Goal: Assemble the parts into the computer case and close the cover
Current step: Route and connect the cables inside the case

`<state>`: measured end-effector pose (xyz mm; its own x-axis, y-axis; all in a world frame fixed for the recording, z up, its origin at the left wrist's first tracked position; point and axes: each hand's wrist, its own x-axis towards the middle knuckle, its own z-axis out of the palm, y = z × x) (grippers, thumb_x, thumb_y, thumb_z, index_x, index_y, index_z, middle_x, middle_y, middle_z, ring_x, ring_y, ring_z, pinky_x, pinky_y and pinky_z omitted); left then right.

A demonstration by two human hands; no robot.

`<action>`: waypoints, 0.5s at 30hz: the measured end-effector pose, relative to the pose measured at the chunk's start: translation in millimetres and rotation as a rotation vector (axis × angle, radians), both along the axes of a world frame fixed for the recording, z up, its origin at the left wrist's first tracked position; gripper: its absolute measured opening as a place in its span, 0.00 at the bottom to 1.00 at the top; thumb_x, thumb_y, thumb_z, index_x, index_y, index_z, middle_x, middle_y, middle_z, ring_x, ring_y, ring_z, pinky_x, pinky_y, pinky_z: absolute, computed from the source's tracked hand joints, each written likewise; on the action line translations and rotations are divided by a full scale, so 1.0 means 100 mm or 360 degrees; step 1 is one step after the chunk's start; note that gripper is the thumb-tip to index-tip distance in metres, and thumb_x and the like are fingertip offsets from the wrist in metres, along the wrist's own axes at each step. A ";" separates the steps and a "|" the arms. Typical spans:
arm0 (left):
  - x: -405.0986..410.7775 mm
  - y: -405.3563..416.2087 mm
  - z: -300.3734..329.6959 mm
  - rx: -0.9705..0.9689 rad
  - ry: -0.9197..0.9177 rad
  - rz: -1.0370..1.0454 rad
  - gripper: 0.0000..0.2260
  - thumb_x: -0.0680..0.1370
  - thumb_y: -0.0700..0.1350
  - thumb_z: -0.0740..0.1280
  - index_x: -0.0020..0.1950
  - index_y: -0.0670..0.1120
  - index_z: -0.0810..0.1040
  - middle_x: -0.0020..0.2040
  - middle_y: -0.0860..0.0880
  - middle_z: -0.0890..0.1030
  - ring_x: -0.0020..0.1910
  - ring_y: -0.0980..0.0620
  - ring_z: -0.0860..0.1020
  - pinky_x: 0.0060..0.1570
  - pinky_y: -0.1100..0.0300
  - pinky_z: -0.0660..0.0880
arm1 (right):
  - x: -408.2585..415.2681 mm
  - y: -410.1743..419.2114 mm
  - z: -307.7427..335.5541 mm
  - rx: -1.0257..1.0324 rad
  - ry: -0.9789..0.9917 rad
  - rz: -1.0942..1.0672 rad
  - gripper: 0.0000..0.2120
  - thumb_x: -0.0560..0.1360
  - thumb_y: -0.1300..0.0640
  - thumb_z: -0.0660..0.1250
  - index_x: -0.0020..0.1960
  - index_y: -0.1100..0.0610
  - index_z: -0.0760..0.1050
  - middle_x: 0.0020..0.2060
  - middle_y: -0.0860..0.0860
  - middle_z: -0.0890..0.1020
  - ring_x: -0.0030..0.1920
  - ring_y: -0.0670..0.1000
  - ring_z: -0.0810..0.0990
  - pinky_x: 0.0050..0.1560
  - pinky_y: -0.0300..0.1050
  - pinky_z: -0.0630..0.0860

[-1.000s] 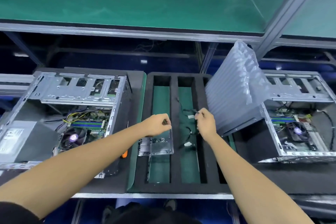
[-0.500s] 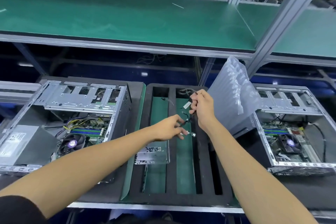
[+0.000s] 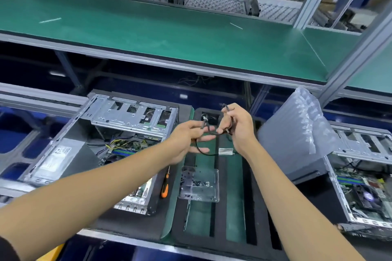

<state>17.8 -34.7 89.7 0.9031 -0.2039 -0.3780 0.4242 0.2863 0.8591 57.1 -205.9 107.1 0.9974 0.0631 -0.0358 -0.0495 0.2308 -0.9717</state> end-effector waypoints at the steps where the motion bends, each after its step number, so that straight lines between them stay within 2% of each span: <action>1: 0.00 0.16 0.03 -0.0004 -0.0016 0.0041 0.11 0.85 0.35 0.59 0.66 0.44 0.72 0.59 0.47 0.85 0.56 0.49 0.85 0.39 0.50 0.83 | 0.01 0.12 0.02 -0.0048 -0.0009 0.0028 0.08 0.66 0.62 0.60 0.42 0.61 0.76 0.22 0.57 0.72 0.24 0.58 0.76 0.34 0.47 0.71; 3: -0.02 0.51 0.06 0.0000 -0.0034 0.0121 0.11 0.85 0.36 0.60 0.65 0.45 0.73 0.59 0.49 0.85 0.56 0.51 0.84 0.40 0.50 0.83 | 0.03 0.37 0.06 -0.0119 -0.0022 0.0127 0.08 0.65 0.65 0.59 0.42 0.61 0.74 0.24 0.58 0.75 0.27 0.59 0.80 0.39 0.52 0.74; 8: -0.07 1.48 0.08 -0.0001 -0.0141 0.0162 0.12 0.85 0.38 0.59 0.67 0.43 0.75 0.62 0.51 0.84 0.62 0.53 0.81 0.39 0.54 0.83 | -0.03 1.18 0.12 -0.0193 0.0002 0.0447 0.05 0.64 0.66 0.58 0.39 0.59 0.69 0.27 0.58 0.80 0.39 0.64 0.87 0.39 0.48 0.83; 12: -0.16 2.16 0.02 0.0047 -0.0168 0.0183 0.11 0.85 0.41 0.59 0.67 0.46 0.75 0.63 0.52 0.83 0.63 0.54 0.81 0.44 0.55 0.82 | -0.09 1.83 0.05 -0.0314 -0.0004 0.0653 0.06 0.64 0.66 0.59 0.39 0.58 0.68 0.31 0.58 0.82 0.46 0.65 0.87 0.47 0.52 0.84; 15: -0.18 2.51 -0.03 -0.0005 -0.0087 0.0199 0.09 0.84 0.44 0.64 0.64 0.48 0.76 0.61 0.53 0.84 0.61 0.54 0.82 0.42 0.57 0.81 | -0.10 2.21 -0.05 -0.0417 0.0025 0.0813 0.07 0.63 0.67 0.60 0.40 0.59 0.67 0.32 0.56 0.83 0.48 0.62 0.88 0.50 0.51 0.83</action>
<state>0.1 216.6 86.3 0.9408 -0.0896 -0.3268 0.3374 0.3365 0.8791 46.6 15.5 102.0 0.8419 0.5238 -0.1295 -0.1062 -0.0745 -0.9916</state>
